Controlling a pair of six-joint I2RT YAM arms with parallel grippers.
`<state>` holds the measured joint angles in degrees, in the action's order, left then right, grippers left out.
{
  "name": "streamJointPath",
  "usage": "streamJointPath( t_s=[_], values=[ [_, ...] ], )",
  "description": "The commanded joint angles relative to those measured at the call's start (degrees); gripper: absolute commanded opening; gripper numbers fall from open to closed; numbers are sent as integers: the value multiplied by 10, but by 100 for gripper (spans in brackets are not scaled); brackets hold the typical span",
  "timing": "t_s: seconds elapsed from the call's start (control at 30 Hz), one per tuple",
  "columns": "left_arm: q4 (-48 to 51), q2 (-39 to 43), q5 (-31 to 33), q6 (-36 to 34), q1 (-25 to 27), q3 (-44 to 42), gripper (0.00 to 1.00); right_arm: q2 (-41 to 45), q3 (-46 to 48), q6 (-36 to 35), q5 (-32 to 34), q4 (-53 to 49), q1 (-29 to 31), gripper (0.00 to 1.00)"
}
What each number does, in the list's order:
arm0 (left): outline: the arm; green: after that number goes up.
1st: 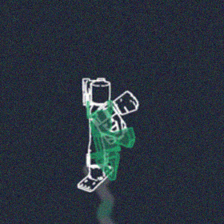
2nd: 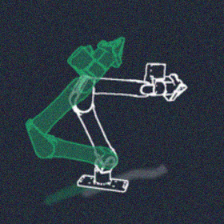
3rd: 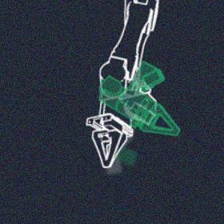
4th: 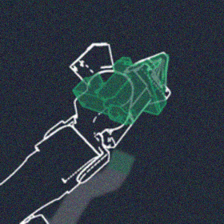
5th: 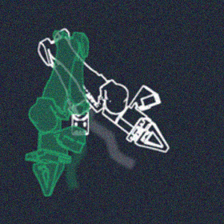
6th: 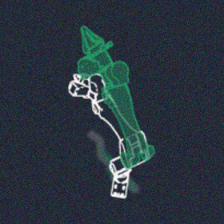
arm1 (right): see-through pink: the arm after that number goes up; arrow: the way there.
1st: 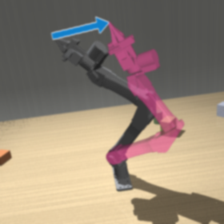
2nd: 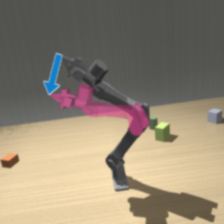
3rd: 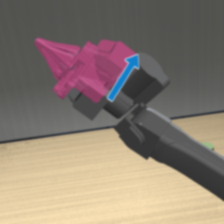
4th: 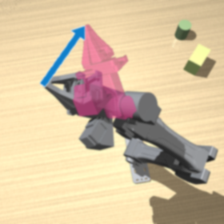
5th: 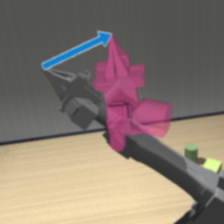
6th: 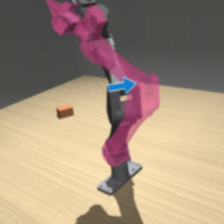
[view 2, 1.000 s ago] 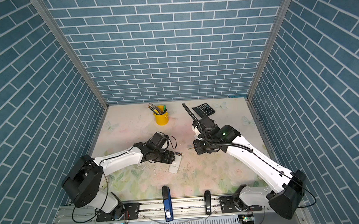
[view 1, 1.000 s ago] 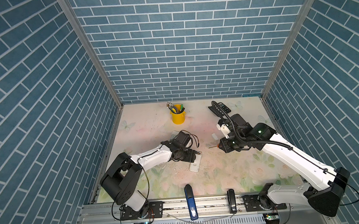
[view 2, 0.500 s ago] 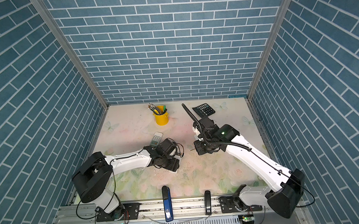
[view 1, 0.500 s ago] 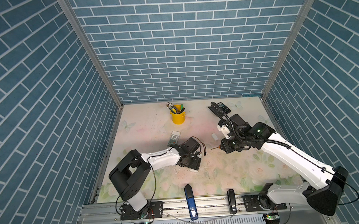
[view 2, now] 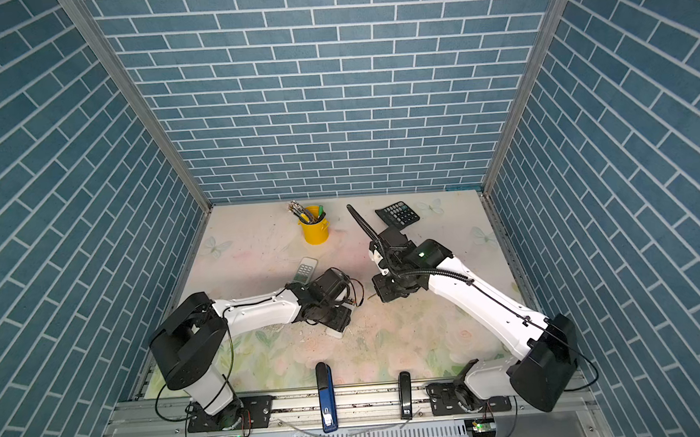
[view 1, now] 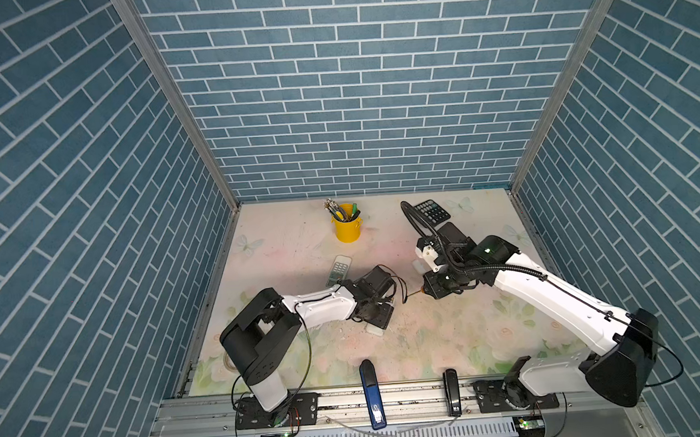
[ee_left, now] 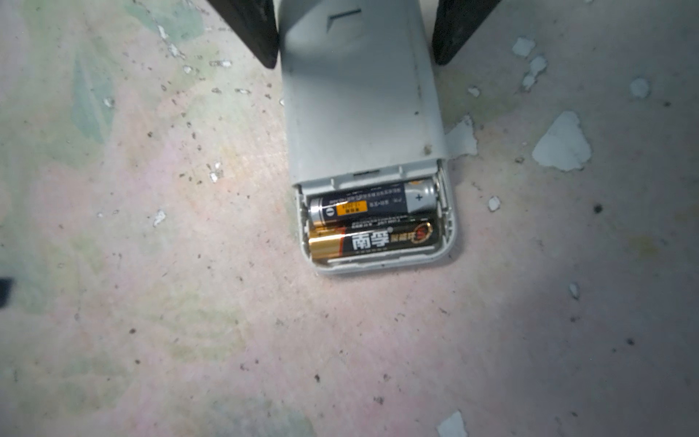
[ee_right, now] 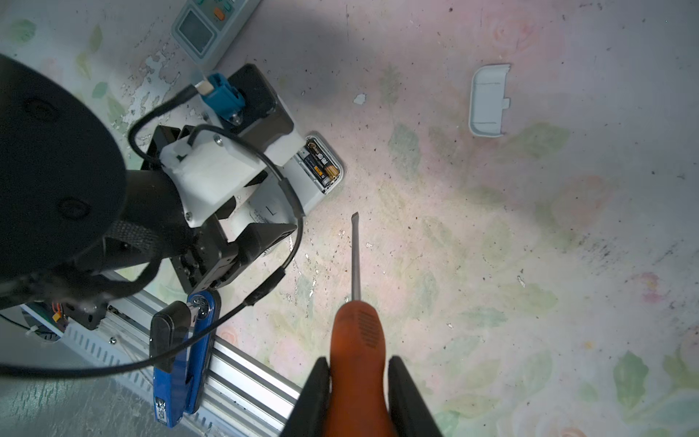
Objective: Unload the batteries from the remote control
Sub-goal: 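Grip the opened white remote with the left gripper while the right gripper lowers the screwdriver, then move the screwdriver tip with the right gripper to the battery compartment end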
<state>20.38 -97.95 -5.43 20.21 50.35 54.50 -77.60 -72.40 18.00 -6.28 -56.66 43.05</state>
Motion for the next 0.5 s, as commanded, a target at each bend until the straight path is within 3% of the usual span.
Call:
streamJointPath(
  t_s=[0.0,0.27,0.47],
  values=[
    [26,-25,-2,-21,3,-28,65,-8,-21,-21,-14,12,-3,0],
    [44,-5,6,-25,3,-63,75,-24,-18,-23,-31,25,-6,0],
    [40,-8,9,-21,3,-80,72,-33,-17,-25,-40,36,-6,0]
  ],
)
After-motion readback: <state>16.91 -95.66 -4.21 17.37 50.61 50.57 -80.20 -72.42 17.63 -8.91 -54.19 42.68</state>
